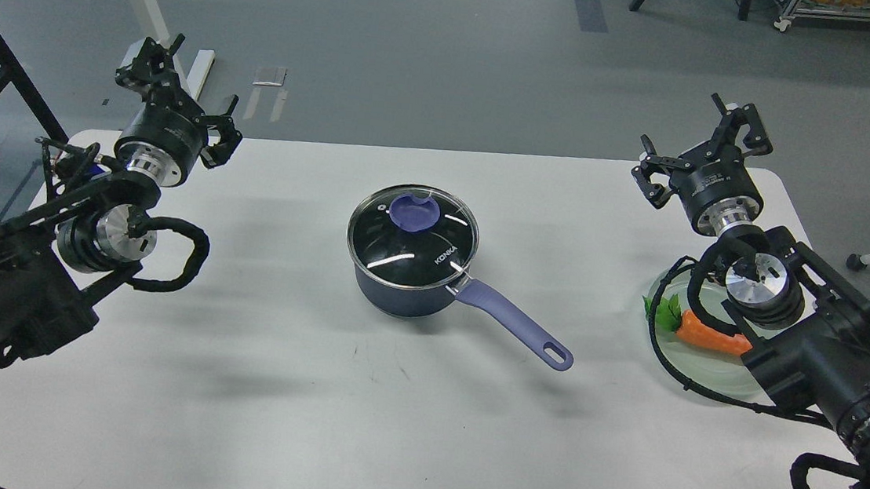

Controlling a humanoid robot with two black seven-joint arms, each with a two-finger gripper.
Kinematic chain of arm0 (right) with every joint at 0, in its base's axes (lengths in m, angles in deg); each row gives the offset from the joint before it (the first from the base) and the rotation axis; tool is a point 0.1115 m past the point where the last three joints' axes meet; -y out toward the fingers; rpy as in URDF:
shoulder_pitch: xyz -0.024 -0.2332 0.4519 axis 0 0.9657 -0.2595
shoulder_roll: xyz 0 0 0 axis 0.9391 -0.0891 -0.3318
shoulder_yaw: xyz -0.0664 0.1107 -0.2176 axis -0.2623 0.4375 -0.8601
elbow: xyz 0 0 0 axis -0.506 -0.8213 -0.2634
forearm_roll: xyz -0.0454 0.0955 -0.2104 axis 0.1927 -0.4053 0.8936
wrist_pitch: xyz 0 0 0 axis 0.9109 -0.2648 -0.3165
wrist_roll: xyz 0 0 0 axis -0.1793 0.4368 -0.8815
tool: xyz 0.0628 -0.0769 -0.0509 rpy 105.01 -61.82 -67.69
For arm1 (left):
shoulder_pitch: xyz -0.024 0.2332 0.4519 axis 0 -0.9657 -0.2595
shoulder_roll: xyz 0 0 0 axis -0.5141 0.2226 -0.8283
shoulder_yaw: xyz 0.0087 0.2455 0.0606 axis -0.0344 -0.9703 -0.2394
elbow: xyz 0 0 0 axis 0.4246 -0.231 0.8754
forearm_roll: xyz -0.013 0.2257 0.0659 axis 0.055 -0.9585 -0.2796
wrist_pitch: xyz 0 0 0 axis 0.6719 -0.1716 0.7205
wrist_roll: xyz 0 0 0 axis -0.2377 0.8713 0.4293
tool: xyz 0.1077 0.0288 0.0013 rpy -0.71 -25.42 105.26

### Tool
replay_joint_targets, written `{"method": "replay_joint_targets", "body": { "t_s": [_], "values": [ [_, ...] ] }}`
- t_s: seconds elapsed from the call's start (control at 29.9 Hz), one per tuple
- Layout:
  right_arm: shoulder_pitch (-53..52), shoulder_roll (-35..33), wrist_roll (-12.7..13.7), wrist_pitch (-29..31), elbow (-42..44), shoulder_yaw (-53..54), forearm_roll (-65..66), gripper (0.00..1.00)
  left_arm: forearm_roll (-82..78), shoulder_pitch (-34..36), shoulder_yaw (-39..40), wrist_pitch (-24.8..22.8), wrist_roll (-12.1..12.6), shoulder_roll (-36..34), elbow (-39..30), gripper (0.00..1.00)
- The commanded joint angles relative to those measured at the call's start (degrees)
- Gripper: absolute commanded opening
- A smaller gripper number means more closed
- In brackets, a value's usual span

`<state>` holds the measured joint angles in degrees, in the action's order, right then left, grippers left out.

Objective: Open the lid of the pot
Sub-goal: 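Raise the right gripper up and away from the green plate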

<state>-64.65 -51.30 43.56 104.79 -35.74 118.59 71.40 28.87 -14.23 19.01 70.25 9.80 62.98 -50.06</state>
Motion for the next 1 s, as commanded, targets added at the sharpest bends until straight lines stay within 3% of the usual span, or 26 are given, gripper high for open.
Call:
{"method": "replay_joint_targets", "body": {
  "t_s": [0.0, 0.27, 0.4, 0.77, 0.97],
  "values": [
    [0.0, 0.0, 0.0, -0.1, -0.2, 0.5, 0.0, 1.0, -0.2, -0.1, -0.6, 0.4, 0.0, 0.0, -0.1, 0.99],
    [-0.4, -1.0, 0.1, -0.2, -1.7, -0.5, 0.1, 1.0, -0.1, -0.1, -0.4, 1.6, 0.0, 0.1, -0.1, 0.99],
    [-1.6, -4.8, 0.4, -0.8, -4.7, -4.3, 0.3, 1.0, -0.1, -0.1, -0.4, 1.3, 0.0, -0.2, -0.2, 0.99],
    [-22.6, -17.7, 0.4, -1.0, -14.3, -36.2, 4.5, 1.0, -3.9, -0.1, -0.6, 1.6, 0.0, -0.2, -0.3, 0.99],
    [-34.6, -21.9, 0.4, -5.0, -26.0, -54.5, 23.2, 1.0, -5.2, 0.5, -0.4, 1.6, 0.0, -0.5, -0.4, 0.99]
  ]
}}
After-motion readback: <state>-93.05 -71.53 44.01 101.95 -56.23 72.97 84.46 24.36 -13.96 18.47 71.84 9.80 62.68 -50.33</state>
